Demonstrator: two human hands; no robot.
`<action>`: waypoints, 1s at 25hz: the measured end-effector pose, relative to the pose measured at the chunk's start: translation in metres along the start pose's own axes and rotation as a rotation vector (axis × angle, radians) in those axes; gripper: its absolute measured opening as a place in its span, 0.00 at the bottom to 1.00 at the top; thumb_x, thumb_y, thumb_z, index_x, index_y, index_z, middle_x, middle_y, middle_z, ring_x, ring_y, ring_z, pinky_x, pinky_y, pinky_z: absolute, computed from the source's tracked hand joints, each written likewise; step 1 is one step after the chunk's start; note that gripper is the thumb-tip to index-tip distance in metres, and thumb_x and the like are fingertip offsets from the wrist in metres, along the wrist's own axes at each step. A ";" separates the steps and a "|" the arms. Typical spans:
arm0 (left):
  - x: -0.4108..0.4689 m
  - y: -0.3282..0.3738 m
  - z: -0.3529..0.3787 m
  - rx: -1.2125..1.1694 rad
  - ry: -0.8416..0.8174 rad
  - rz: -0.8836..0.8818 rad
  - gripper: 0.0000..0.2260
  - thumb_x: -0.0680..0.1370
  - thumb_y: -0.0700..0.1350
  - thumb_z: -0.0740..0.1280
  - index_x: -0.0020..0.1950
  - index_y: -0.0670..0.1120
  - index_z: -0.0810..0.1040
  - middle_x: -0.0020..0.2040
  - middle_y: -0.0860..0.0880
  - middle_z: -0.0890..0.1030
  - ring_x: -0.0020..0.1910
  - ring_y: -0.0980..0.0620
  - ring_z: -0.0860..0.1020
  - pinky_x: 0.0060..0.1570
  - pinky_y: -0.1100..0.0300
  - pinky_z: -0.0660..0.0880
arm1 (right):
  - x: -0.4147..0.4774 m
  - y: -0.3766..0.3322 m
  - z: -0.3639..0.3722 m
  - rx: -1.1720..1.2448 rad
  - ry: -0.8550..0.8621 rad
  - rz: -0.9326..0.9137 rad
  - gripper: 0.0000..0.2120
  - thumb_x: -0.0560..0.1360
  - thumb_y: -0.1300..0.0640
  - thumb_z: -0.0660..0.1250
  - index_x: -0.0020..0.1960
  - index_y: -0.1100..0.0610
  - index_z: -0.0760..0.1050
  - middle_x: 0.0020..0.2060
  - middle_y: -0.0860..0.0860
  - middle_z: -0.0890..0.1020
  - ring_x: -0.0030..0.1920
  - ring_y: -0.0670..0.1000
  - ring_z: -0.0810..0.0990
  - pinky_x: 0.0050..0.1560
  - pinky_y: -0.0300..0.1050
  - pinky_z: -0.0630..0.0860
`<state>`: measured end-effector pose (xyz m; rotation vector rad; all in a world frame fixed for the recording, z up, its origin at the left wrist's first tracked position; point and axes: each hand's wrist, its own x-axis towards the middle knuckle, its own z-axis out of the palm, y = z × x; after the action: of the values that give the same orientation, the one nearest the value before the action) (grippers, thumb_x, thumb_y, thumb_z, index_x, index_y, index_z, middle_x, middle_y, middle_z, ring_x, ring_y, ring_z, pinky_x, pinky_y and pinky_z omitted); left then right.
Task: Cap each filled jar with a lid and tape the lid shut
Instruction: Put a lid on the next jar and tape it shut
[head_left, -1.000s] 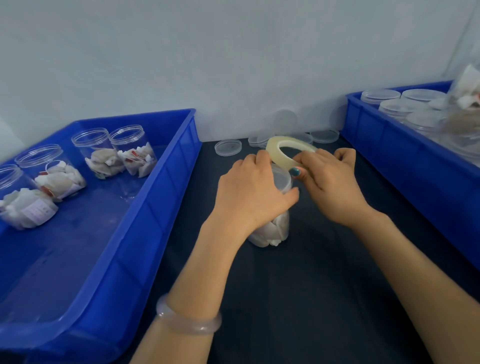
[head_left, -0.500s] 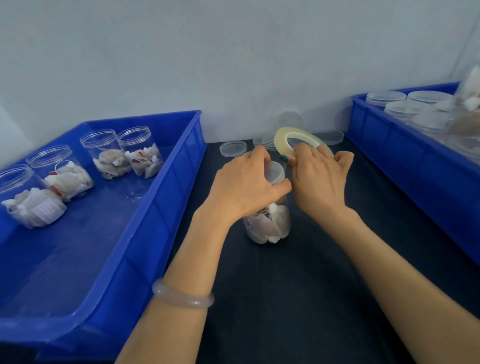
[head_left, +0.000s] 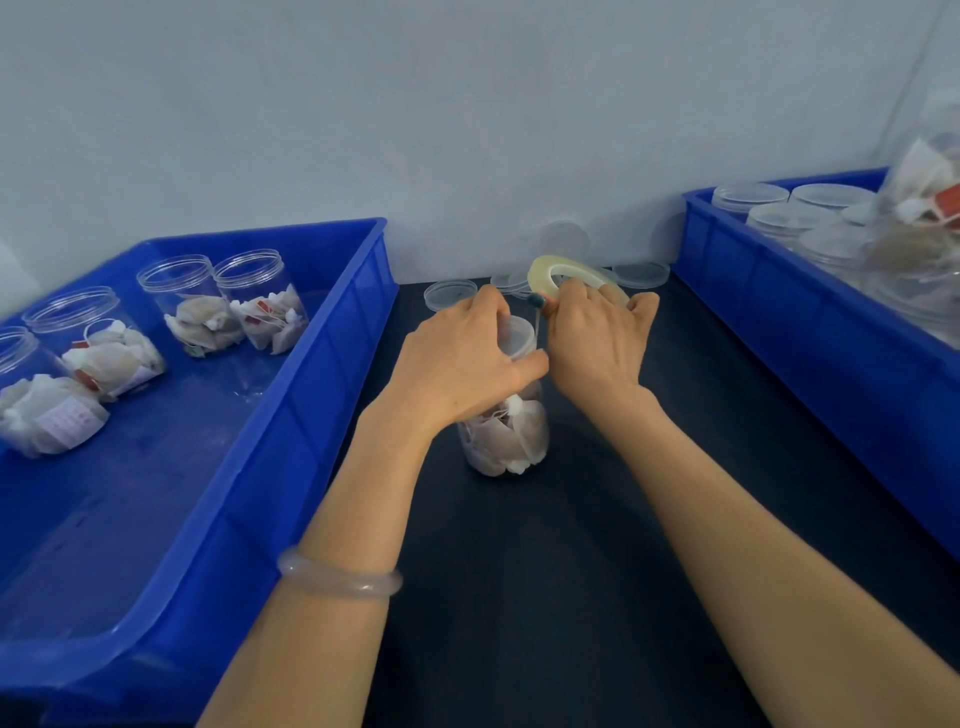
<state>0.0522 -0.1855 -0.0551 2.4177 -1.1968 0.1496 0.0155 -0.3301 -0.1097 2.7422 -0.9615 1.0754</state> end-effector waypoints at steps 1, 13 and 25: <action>-0.004 0.001 0.000 -0.003 -0.005 0.023 0.22 0.70 0.63 0.65 0.58 0.52 0.70 0.50 0.58 0.72 0.50 0.51 0.74 0.45 0.53 0.70 | 0.004 0.008 0.002 -0.019 -0.043 0.035 0.08 0.80 0.58 0.57 0.48 0.55 0.75 0.42 0.54 0.81 0.41 0.55 0.72 0.46 0.51 0.53; -0.023 0.001 0.004 -0.095 0.013 0.030 0.14 0.68 0.63 0.66 0.51 0.63 0.71 0.49 0.64 0.74 0.50 0.62 0.71 0.38 0.60 0.63 | -0.047 0.049 -0.005 -0.035 -0.310 -0.331 0.17 0.81 0.44 0.48 0.42 0.51 0.69 0.37 0.45 0.74 0.42 0.50 0.71 0.46 0.48 0.52; 0.009 0.022 0.007 -0.008 0.021 -0.255 0.11 0.76 0.59 0.64 0.37 0.55 0.75 0.37 0.57 0.78 0.41 0.54 0.76 0.36 0.59 0.64 | -0.057 0.052 -0.018 0.165 -0.457 -0.465 0.20 0.78 0.46 0.64 0.69 0.48 0.74 0.64 0.46 0.73 0.62 0.50 0.73 0.50 0.42 0.67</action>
<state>0.0398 -0.2071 -0.0515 2.5285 -0.8676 0.0919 -0.0571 -0.3376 -0.1406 3.1808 -0.2189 0.4823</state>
